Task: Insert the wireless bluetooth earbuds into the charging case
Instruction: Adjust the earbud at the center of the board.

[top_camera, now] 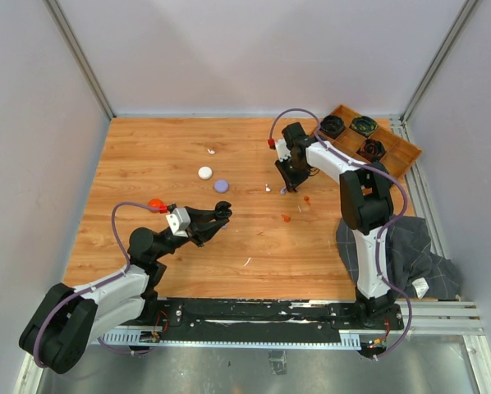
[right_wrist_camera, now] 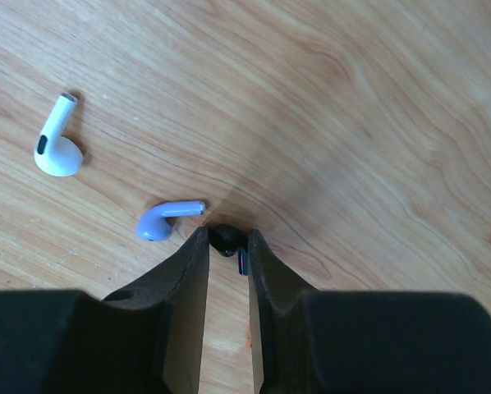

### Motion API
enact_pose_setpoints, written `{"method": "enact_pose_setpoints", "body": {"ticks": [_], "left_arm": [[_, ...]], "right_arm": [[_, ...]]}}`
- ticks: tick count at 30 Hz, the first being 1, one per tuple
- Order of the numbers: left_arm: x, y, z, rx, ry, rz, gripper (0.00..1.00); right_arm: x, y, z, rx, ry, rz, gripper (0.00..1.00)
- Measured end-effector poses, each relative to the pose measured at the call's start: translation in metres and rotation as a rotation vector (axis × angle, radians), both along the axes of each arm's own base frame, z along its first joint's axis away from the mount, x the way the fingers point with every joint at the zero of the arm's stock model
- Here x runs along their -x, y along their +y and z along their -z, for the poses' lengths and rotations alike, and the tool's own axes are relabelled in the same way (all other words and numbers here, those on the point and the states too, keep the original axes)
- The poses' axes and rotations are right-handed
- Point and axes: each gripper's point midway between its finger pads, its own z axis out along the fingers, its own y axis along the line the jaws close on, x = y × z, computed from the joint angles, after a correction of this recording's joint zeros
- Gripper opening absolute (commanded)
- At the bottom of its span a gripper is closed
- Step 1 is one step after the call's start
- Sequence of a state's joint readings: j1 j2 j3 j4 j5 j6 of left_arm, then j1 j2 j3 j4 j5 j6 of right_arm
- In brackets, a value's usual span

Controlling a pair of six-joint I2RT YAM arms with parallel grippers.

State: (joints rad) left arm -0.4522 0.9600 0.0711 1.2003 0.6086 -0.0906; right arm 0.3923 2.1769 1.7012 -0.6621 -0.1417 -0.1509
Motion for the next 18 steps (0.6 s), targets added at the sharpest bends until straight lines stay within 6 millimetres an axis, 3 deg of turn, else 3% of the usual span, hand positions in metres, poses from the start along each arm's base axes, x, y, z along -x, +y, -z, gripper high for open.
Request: {"method": "enact_pose_setpoints", "body": {"ticks": [6,10,18], "left_arm": [[-0.001,0.0,-0.001,0.01,0.014,-0.005,0.0],[-0.001,0.001,-0.001,0.015,0.021,-0.006,0.0],[-0.001,0.001,-0.001,0.02,0.024,-0.008,0.0]], "right_arm": [[0.01,-0.007,-0.003,0.035,0.025,0.055,0.16],[0.024,-0.003,-0.015,0.034,0.034,0.077,0.16],[0.065,0.043,-0.054,-0.009,-0.012,-0.004,0.17]]}}
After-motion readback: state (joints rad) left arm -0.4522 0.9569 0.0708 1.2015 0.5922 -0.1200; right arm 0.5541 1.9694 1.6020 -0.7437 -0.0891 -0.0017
